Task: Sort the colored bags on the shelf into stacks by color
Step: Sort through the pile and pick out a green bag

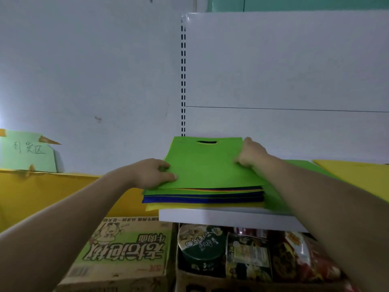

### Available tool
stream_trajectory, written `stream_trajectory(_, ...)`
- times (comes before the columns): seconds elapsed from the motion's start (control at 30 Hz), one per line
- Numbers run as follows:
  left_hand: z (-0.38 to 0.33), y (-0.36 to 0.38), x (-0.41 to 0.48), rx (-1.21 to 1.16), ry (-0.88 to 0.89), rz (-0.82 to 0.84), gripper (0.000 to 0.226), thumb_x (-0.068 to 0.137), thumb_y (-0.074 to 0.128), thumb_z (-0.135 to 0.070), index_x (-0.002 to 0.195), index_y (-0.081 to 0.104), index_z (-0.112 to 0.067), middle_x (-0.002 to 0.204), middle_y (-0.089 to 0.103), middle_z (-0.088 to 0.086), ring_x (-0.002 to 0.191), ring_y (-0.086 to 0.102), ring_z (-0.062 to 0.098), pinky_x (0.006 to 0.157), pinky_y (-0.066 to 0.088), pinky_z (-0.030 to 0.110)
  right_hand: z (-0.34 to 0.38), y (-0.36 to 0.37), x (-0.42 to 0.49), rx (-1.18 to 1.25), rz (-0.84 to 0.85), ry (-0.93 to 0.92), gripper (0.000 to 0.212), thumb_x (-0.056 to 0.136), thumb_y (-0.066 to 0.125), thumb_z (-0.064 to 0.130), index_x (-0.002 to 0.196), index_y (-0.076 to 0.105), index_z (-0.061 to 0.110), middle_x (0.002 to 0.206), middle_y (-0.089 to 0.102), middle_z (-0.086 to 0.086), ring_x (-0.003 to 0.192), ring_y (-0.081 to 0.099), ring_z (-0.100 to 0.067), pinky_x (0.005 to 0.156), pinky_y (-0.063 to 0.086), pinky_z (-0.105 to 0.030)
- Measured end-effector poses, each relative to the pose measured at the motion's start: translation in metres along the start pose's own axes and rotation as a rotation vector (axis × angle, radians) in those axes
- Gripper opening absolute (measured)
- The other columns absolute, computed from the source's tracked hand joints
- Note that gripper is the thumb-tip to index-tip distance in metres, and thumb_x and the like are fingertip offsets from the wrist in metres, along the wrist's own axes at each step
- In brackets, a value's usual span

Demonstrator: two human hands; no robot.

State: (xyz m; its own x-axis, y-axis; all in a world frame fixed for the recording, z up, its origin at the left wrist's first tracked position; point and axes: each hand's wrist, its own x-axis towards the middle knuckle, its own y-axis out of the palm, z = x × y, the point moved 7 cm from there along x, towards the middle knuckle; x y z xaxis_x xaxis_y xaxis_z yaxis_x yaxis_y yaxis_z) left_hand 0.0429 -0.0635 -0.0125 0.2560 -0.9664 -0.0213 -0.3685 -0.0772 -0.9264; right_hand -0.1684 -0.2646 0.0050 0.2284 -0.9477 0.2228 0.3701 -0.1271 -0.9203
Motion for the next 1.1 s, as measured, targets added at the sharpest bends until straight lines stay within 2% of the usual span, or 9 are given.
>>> stream_trajectory(0.1, 0.002, -0.002, -0.001, -0.016, -0.004, -0.01, 0.065, 0.09, 0.051, -0.052, 0.143, 0.036, -0.019, 0.15, 0.034, 0.005, 0.134, 0.036, 0.021, 0.103, 0.029, 0.027, -0.004, -0.004, 0.008, 0.103, 0.0, -0.003, 0.041, 0.085, 0.064, 0.012, 0.12, 0.047, 0.0, 0.113, 0.058, -0.015, 0.099, 0.057, -0.03, 0.073, 0.042, -0.028)
stream_trajectory(0.2, 0.003, -0.002, -0.002, -0.02, -0.018, -0.022, 0.063, 0.09, 0.047, -0.054, 0.142, 0.039, -0.02, 0.148, 0.036, 0.005, 0.132, 0.038, 0.021, 0.1, 0.03, 0.027, -0.007, -0.01, 0.011, 0.175, -0.025, -0.025, 0.005, 0.083, 0.06, 0.007, 0.083, 0.06, 0.002, 0.083, 0.058, -0.011, 0.078, 0.054, -0.026, 0.056, 0.037, -0.024)
stream_trajectory(0.33, -0.003, -0.006, -0.004, -0.016, -0.015, -0.068, 0.057, 0.092, 0.043, -0.053, 0.137, 0.045, -0.018, 0.143, 0.044, 0.007, 0.127, 0.042, 0.022, 0.097, 0.032, 0.026, -0.005, -0.033, 0.009, 0.373, -0.155, -0.069, 0.016, 0.088, 0.057, 0.013, 0.089, 0.068, 0.001, 0.093, 0.064, -0.015, 0.09, 0.06, -0.03, 0.075, 0.047, -0.031)
stream_trajectory(0.5, -0.004, -0.008, -0.003, -0.04, -0.013, -0.123, 0.059, 0.091, 0.048, -0.052, 0.139, 0.041, -0.018, 0.146, 0.04, 0.01, 0.13, 0.041, 0.024, 0.102, 0.033, 0.03, -0.004, -0.059, 0.004, 0.811, -0.236, -0.047, 0.011, 0.093, 0.05, 0.015, 0.096, 0.059, 0.011, 0.101, 0.062, -0.011, 0.088, 0.06, -0.026, 0.076, 0.05, -0.034)
stream_trajectory(0.57, -0.004, -0.015, -0.001, -0.198, -0.003, -0.191, 0.065, 0.089, 0.056, -0.045, 0.144, 0.032, -0.018, 0.145, 0.04, 0.012, 0.127, 0.045, 0.027, 0.102, 0.038, 0.033, -0.004, -0.069, -0.001, 0.982, -0.208, -0.034, 0.012, 0.095, 0.048, 0.014, 0.099, 0.058, 0.011, 0.103, 0.063, -0.012, 0.087, 0.061, -0.025, 0.081, 0.053, -0.04)
stream_trajectory(0.67, -0.007, -0.028, 0.002, -0.549, 0.043, -0.306, 0.063, 0.087, 0.065, -0.024, 0.141, 0.034, -0.016, 0.124, 0.059, 0.014, 0.102, 0.062, 0.027, 0.092, 0.05, 0.042, -0.007, -0.083, -0.006, 1.109, -0.19, -0.028, 0.011, 0.095, 0.049, 0.011, 0.099, 0.059, 0.012, 0.104, 0.065, -0.013, 0.087, 0.063, -0.025, 0.082, 0.055, -0.043)
stream_trajectory(0.83, -0.028, -0.037, 0.003, -0.818, 0.122, -0.402, 0.048, 0.085, 0.061, 0.003, 0.128, 0.049, -0.012, 0.083, 0.06, 0.006, 0.072, 0.061, 0.017, 0.064, 0.049, 0.028, -0.027, -0.102, -0.016, 1.105, -0.282, 0.0, 0.008, 0.094, 0.051, 0.014, 0.092, 0.059, 0.015, 0.106, 0.066, -0.012, 0.091, 0.064, -0.028, 0.085, 0.055, -0.045)
stream_trajectory(1.0, -0.064, -0.037, 0.006, -0.771, 0.185, -0.45, 0.052, 0.085, 0.06, 0.003, 0.131, 0.046, -0.016, 0.082, 0.055, 0.005, 0.072, 0.059, 0.021, 0.065, 0.05, 0.034, -0.06, -0.133, -0.029, 0.984, -0.449, -0.026, 0.012, 0.094, 0.052, 0.016, 0.1, 0.061, 0.013, 0.092, 0.061, -0.003, 0.069, 0.056, -0.013, 0.063, 0.048, -0.026)
stream_trajectory(1.1, -0.094, -0.027, 0.007, -0.719, 0.196, -0.443, 0.052, 0.086, 0.059, 0.0, 0.132, 0.045, -0.019, 0.086, 0.056, 0.004, 0.074, 0.06, 0.021, 0.065, 0.051, 0.035, -0.086, -0.146, -0.029, 0.903, -0.45, -0.014, 0.012, 0.092, 0.05, 0.014, 0.094, 0.062, 0.01, 0.084, 0.06, -0.005, 0.065, 0.055, -0.016, 0.058, 0.044, -0.024)
